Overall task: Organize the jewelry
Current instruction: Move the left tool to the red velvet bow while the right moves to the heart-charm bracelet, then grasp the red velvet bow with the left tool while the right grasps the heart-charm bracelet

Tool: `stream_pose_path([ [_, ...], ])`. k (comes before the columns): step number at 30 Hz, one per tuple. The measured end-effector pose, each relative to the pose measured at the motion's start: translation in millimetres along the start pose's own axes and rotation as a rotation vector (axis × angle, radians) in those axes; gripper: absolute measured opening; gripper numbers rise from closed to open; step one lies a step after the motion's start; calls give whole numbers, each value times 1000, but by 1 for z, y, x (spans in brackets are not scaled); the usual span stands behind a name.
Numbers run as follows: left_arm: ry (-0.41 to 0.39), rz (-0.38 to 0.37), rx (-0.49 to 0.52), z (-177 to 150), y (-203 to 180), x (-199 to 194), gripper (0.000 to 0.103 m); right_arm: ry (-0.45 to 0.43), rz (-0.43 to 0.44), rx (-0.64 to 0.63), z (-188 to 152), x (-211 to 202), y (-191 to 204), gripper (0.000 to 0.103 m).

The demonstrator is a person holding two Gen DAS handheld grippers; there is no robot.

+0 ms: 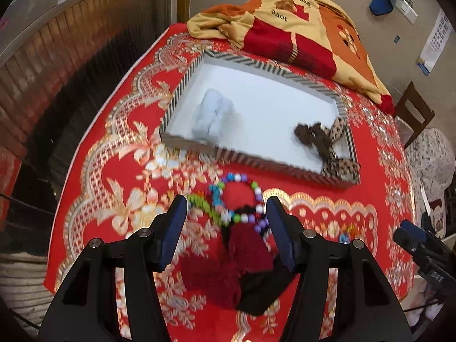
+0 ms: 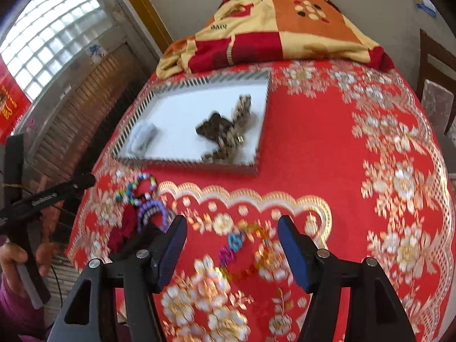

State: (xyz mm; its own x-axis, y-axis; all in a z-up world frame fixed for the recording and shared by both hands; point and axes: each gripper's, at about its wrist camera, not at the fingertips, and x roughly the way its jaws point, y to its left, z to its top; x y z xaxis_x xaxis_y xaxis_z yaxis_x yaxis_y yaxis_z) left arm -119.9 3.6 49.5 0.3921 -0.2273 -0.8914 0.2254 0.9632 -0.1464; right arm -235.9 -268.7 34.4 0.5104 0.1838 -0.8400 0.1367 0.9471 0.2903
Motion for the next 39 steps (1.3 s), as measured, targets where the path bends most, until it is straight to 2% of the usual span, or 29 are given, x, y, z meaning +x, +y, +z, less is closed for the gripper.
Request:
stream_pose_path([
  [11, 95, -38, 52, -53, -14, 3, 58, 60, -28, 14, -38, 13, -16, 63],
  [15, 124, -42, 27, -63, -7, 8, 58, 68, -42, -3, -45, 19, -14, 63],
  [20, 140, -16, -37, -66, 19, 12, 58, 81, -53, -16, -51, 28, -10, 63],
  [23, 153, -17, -38, -68, 25, 14, 58, 94, -54, -19, -50, 34, -9, 63],
  [28, 184, -65, -13, -71, 19, 22, 58, 100, -56, -20, -45, 38, -7, 63],
  [39, 220, -72, -1, -65, 12, 38, 58, 106, -58, -6, -40, 38, -6, 63],
])
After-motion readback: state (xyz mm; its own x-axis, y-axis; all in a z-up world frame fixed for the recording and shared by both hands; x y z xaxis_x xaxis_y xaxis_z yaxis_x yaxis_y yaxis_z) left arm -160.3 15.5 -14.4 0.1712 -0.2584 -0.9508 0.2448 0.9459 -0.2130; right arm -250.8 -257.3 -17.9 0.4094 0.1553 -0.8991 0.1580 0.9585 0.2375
